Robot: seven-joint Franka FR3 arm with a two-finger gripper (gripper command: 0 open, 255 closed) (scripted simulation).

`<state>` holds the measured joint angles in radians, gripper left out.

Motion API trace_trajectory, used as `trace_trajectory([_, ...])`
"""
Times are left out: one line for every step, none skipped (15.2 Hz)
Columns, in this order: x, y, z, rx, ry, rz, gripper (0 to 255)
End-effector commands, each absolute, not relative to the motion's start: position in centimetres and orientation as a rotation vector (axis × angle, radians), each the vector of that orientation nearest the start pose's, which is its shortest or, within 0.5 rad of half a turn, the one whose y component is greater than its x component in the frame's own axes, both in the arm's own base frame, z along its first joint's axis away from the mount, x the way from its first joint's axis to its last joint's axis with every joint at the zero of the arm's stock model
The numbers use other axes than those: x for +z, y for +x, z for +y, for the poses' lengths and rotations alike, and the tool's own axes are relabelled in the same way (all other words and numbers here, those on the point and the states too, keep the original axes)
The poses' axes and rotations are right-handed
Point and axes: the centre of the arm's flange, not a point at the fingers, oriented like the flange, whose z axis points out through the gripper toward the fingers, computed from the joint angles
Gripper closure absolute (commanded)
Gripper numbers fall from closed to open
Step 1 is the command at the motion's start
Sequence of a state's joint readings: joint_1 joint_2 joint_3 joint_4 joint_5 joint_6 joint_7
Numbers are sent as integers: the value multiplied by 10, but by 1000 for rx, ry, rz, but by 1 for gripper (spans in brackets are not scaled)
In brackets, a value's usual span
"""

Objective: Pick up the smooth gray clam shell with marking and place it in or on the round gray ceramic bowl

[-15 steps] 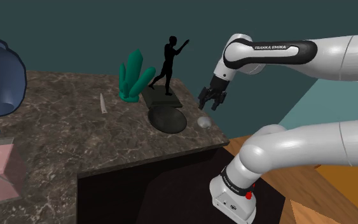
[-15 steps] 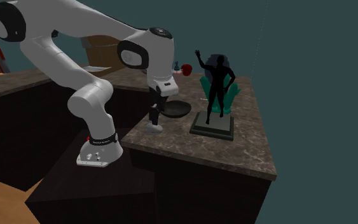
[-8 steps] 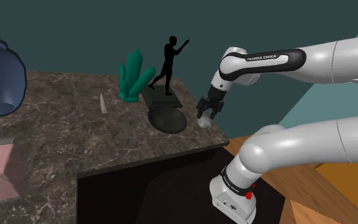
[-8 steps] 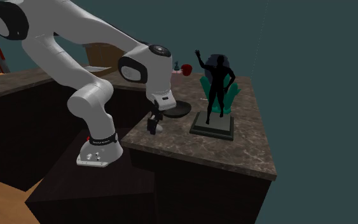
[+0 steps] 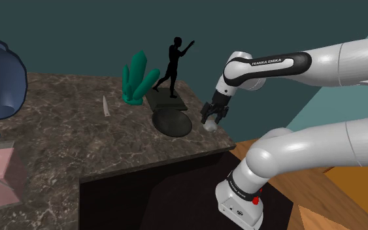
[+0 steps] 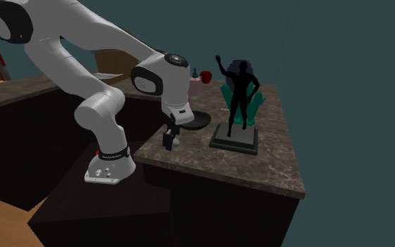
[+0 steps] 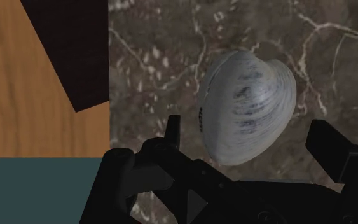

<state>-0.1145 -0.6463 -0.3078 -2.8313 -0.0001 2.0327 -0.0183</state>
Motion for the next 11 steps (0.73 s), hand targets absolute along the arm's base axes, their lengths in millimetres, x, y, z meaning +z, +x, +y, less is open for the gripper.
trace_trajectory([354,287,-113,201,-2883,478,0])
trace_trajectory([354,287,-113,201,-2883,478,255])
trace_trajectory([354,287,-113,201,-2883,478,255])
trace_trajectory([354,287,-113,201,-2883,478,255])
trace_trajectory([355,287,-113,201,-2883,478,255])
trace_trajectory([355,287,-113,201,-2883,478,255])
trace_trajectory([355,287,-113,201,-2883,478,255])
trace_trajectory([355,287,-113,201,-2883,478,255])
trace_trajectory([355,287,-113,201,-2883,478,255])
trace_trajectory([355,287,-113,201,-2883,478,255])
trace_trajectory([354,287,-113,201,-2883,478,255])
